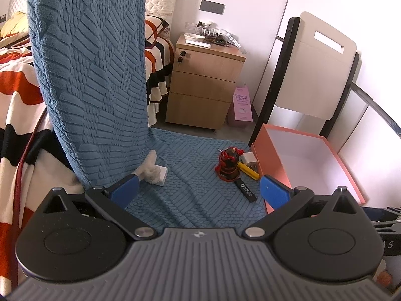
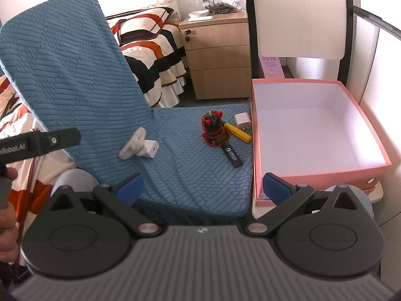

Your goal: Organize rigid objects

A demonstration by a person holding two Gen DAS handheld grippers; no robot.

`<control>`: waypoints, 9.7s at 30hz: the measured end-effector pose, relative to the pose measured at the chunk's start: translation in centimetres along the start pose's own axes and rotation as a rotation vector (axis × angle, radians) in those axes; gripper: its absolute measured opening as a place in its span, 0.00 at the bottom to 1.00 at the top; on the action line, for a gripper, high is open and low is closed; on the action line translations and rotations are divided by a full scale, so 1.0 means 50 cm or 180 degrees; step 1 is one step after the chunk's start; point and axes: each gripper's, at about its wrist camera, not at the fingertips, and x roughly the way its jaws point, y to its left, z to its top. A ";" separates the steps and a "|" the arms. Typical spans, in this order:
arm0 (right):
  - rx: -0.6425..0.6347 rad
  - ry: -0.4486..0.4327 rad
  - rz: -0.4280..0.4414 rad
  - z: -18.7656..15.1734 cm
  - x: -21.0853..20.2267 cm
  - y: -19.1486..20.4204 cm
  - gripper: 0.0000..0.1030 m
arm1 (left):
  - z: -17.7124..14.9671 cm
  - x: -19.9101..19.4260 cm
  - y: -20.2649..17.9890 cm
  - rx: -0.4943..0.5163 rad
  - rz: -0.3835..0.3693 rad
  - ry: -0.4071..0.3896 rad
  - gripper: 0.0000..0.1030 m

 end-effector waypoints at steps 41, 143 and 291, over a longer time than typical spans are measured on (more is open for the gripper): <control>-0.0120 -0.0218 -0.0059 -0.054 0.014 0.016 1.00 | -0.073 0.013 0.045 -0.0140 0.0033 -0.0080 1.00; -0.0898 -0.0137 0.0031 0.115 0.635 0.002 0.80 | -0.039 0.643 0.197 0.0274 0.0620 0.0760 0.82; -0.0271 -0.0770 -0.0006 0.242 0.116 -0.198 0.58 | 0.174 0.318 -0.238 -0.0328 -0.0971 0.0216 0.53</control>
